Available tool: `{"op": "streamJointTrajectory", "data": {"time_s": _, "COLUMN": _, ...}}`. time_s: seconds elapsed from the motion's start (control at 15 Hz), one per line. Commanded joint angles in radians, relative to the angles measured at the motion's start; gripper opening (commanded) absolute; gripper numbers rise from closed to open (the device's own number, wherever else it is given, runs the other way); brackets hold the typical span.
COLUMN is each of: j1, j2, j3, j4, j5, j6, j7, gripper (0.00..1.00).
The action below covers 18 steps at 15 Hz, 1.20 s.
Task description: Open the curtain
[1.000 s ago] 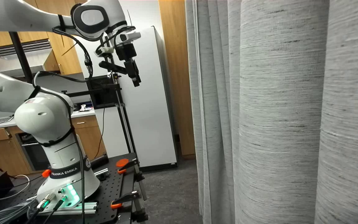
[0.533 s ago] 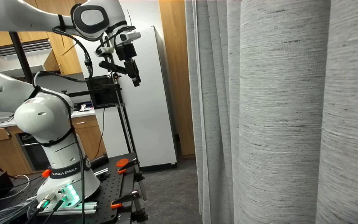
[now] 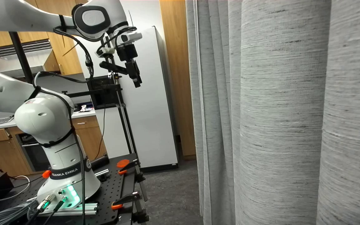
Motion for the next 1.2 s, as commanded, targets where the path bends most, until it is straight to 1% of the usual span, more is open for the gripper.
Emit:
{"op": "streamJointTrajectory", "data": {"time_s": 0.0, "j1": -0.004, "j2": 0.002, "j3": 0.001, "j4": 0.008, "j5": 0.009, "j6": -0.022, "j7": 0.003, "gripper": 1.00}}
{"op": "streamJointTrajectory", "data": {"time_s": 0.33, "j1": -0.013, "j2": 0.007, "j3": 0.008, "j4": 0.021, "j5": 0.011, "j6": -0.065, "j7": 0.033, "gripper": 1.00}}
{"op": "streamJointTrajectory", "data": {"time_s": 0.4, "j1": -0.051, "j2": 0.079, "j3": -0.054, "j4": 0.015, "j5": -0.005, "j6": -0.002, "j7": -0.026, "gripper": 1.00}}
{"op": "streamJointTrajectory", "data": {"time_s": 0.67, "j1": -0.110, "j2": 0.159, "j3": -0.120, "j4": 0.033, "j5": -0.042, "j6": 0.000, "j7": -0.066, "gripper": 1.00}}
{"op": "streamJointTrajectory", "data": {"time_s": 0.73, "j1": -0.089, "j2": 0.100, "j3": -0.096, "j4": 0.006, "j5": -0.026, "j6": -0.014, "j7": -0.042, "gripper": 1.00}}
{"op": "streamJointTrajectory", "data": {"time_s": 0.87, "j1": -0.108, "j2": 0.141, "j3": -0.119, "j4": 0.012, "j5": -0.034, "j6": -0.010, "j7": -0.056, "gripper": 1.00}}
{"op": "streamJointTrajectory", "data": {"time_s": 1.13, "j1": -0.109, "j2": 0.156, "j3": -0.118, "j4": 0.024, "j5": -0.035, "j6": -0.009, "j7": -0.056, "gripper": 1.00}}
